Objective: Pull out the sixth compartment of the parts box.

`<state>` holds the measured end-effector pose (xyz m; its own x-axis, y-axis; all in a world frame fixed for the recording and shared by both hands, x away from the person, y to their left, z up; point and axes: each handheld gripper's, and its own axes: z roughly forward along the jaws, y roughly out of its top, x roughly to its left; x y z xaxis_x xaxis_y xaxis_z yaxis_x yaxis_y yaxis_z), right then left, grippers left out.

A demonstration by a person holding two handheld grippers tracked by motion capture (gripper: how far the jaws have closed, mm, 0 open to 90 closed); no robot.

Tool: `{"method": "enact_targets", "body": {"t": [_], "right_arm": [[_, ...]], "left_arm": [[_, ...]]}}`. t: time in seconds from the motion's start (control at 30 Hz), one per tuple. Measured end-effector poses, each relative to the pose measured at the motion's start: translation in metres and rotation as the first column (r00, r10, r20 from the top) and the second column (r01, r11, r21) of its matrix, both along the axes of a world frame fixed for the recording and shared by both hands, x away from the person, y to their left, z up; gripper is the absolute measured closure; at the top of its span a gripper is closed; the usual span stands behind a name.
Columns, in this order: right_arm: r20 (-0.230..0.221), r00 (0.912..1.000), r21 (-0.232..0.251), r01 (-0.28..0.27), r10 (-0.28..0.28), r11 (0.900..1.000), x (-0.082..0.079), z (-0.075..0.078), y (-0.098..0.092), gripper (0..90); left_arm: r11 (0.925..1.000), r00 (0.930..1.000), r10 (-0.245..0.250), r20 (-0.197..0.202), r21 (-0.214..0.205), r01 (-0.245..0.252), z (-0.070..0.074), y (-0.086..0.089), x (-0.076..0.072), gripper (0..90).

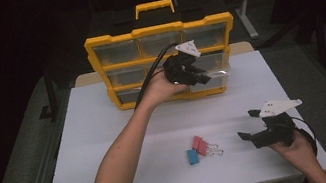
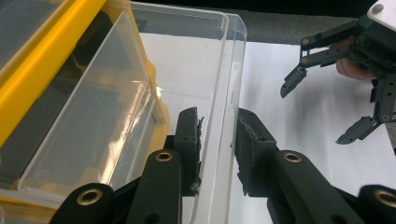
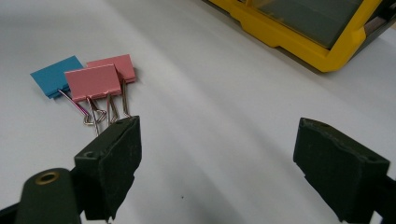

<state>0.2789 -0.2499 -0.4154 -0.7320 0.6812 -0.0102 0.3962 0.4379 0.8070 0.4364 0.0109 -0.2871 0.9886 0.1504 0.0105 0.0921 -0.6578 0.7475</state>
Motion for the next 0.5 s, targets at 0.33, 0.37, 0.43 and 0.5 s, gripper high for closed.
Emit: {"method": "enact_targets", "body": {"t": [0.33, 0.37, 0.43, 0.5], "right_arm": [[-0.003, 1.0, -0.004, -0.004, 0.004, 1.0, -0.0002, -0.0003, 0.0008, 14.3], [-0.001, 1.0, -0.004, -0.006, 0.006, 1.0, -0.0001, -0.0003, 0.001, 14.3], [-0.002, 1.0, -0.005, -0.007, 0.007, 1.0, -0.0001, -0.0004, 0.001, 14.3], [-0.003, 1.0, -0.004, -0.007, 0.007, 1.0, 0.0, -0.0006, 0.0011, 14.3]], "left_arm": [[0.9999, 0.9999, -0.016, -0.003, 0.006, 0.016, 0.0014, -0.0001, -0.0051, 72.9], [0.9998, 0.9998, -0.017, -0.002, 0.003, 0.017, 0.0011, 0.0, -0.0053, 72.9], [0.9998, 0.9998, -0.019, -0.003, 0.004, 0.019, 0.0011, 0.0003, -0.0056, 72.9], [0.9998, 0.9998, -0.018, -0.004, 0.003, 0.018, 0.001, 0.0004, -0.0057, 72.9]]}}
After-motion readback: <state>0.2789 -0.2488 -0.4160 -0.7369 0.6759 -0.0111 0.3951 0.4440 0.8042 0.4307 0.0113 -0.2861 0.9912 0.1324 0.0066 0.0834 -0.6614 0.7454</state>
